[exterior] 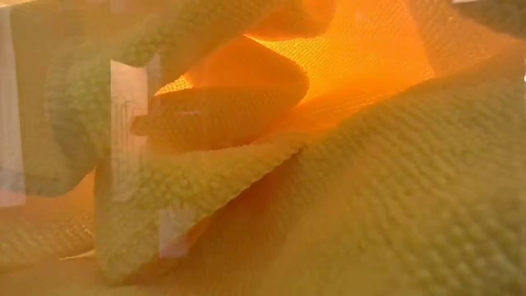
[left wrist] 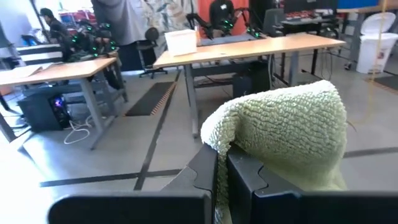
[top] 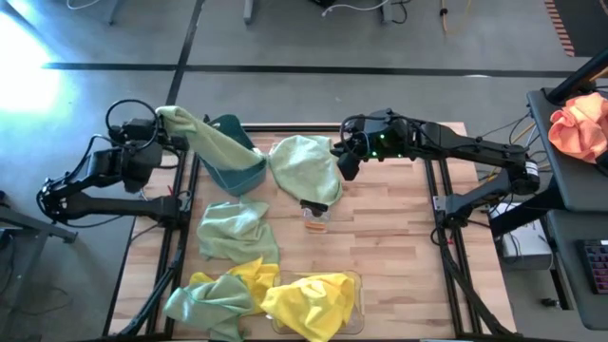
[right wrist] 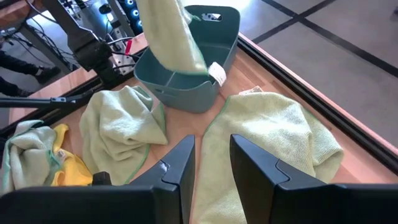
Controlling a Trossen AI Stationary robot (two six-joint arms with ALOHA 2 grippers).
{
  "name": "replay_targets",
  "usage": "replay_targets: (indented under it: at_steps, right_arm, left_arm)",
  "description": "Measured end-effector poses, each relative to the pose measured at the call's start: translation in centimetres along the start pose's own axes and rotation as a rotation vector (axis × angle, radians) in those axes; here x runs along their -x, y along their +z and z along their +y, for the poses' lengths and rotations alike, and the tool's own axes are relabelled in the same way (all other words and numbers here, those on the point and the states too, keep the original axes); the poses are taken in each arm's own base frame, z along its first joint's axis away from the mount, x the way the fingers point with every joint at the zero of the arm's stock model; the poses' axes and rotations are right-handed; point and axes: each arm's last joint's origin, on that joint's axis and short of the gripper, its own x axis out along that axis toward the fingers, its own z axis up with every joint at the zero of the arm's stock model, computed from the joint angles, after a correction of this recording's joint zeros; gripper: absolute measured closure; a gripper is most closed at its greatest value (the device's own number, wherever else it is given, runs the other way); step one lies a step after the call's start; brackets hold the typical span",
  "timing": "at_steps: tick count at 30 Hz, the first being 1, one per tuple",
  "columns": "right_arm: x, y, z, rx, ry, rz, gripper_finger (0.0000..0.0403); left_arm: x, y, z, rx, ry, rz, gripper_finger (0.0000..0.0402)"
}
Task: Sort microfiber towel by color & place in baskets
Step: Put the green towel into the green bin
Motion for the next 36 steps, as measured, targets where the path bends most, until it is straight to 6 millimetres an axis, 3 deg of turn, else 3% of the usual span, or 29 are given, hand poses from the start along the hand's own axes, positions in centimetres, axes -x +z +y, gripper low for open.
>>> replay_targets:
  at_steps: [7, 11, 19, 36]
  right_arm:
    - [0.0, 0.0, 0.0, -0.001, 0.0, -0.001, 0.0309]
    - [0.0, 0.1, 0.0, -0.008, 0.004, -0.013, 0.0312]
    - [0.0, 0.3, 0.0, -0.028, -0.012, -0.039, 0.0311]
    - [0.0, 0.3, 0.0, -0.037, -0.012, -0.038, 0.0312]
  left_arm:
    - [0.2, 0.1, 1.0, 0.042, -0.013, -0.005, 0.0401]
    - [0.2, 0.1, 0.5, 0.07, -0.148, 0.05, 0.0401]
    - [0.0, 0.0, -2.4, 0.032, -0.337, 0.152, 0.0401]
    - [-1.1, -1.3, -8.1, -0.134, -0.344, 0.252, 0.0386]
